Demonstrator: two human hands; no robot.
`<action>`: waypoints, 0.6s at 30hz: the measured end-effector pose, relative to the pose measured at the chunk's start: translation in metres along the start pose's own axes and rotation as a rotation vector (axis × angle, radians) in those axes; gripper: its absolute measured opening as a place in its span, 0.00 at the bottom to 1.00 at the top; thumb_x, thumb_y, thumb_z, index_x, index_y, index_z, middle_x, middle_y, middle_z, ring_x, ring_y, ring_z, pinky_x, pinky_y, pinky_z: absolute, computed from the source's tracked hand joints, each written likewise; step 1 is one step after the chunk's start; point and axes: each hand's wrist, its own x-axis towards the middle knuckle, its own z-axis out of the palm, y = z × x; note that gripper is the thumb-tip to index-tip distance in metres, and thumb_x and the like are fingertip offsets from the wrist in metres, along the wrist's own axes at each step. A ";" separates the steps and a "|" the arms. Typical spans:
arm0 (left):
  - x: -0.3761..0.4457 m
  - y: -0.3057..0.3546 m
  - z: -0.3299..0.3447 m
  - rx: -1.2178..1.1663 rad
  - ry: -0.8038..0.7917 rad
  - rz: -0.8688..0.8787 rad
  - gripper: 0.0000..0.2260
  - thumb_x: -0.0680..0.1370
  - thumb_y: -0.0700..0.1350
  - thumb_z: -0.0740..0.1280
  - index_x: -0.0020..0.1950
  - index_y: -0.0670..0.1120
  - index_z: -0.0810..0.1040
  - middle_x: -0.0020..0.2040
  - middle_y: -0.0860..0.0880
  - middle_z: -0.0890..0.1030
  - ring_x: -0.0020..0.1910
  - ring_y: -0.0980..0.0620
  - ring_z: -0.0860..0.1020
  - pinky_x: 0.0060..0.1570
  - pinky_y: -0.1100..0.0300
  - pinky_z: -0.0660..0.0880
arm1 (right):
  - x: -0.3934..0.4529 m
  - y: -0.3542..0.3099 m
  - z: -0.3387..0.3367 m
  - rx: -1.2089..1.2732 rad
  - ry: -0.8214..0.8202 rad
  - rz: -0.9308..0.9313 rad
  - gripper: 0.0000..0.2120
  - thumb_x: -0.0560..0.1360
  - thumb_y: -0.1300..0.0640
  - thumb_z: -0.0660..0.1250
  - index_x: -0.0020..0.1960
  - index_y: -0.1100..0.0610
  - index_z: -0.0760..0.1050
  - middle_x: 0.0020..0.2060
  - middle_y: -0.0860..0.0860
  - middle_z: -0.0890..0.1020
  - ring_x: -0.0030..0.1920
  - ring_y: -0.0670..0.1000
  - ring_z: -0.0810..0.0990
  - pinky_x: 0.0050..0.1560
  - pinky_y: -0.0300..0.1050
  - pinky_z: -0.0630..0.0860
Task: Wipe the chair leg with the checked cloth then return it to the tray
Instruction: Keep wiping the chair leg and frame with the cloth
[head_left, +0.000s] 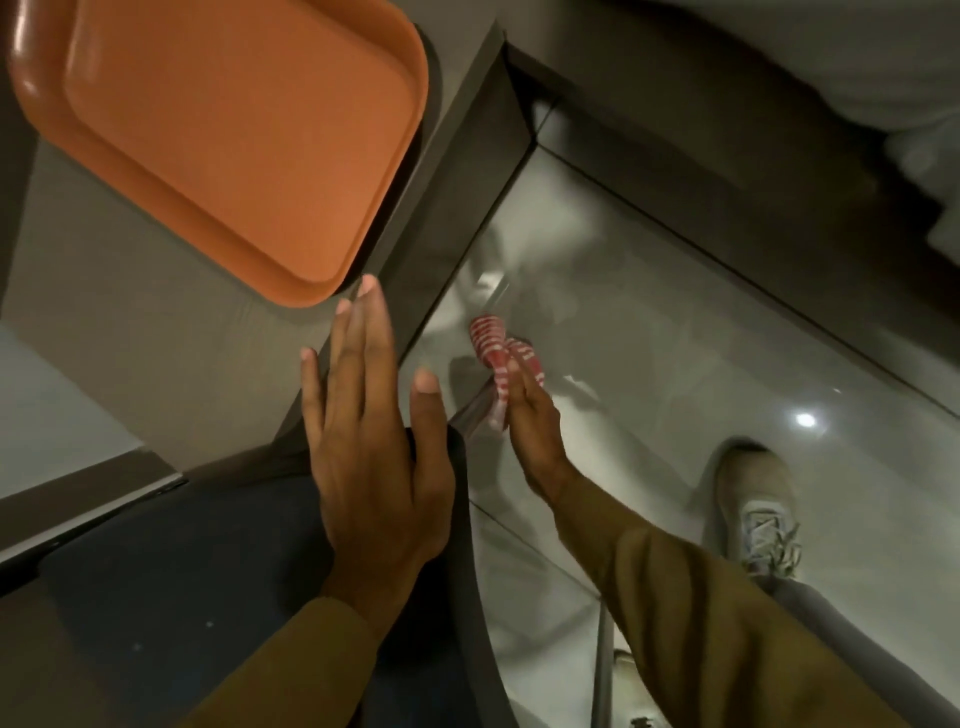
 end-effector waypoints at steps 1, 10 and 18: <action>0.000 0.001 -0.001 0.002 -0.008 -0.001 0.29 0.88 0.56 0.46 0.88 0.47 0.55 0.88 0.51 0.60 0.88 0.55 0.55 0.89 0.43 0.48 | -0.014 -0.004 0.000 0.004 -0.025 -0.017 0.23 0.87 0.45 0.61 0.79 0.50 0.73 0.76 0.53 0.79 0.77 0.53 0.76 0.82 0.55 0.69; 0.001 0.004 -0.004 0.040 -0.027 -0.024 0.29 0.88 0.56 0.48 0.88 0.48 0.55 0.88 0.51 0.60 0.88 0.54 0.56 0.89 0.41 0.49 | -0.089 0.005 0.018 0.006 -0.099 -0.238 0.17 0.87 0.48 0.61 0.74 0.39 0.76 0.76 0.46 0.79 0.77 0.46 0.76 0.79 0.51 0.74; 0.000 0.002 -0.001 -0.036 0.027 0.007 0.28 0.88 0.52 0.48 0.88 0.45 0.56 0.88 0.51 0.61 0.88 0.53 0.58 0.89 0.45 0.48 | 0.039 0.025 -0.001 0.019 0.075 -0.028 0.23 0.87 0.46 0.61 0.79 0.53 0.73 0.75 0.56 0.78 0.74 0.55 0.78 0.80 0.59 0.71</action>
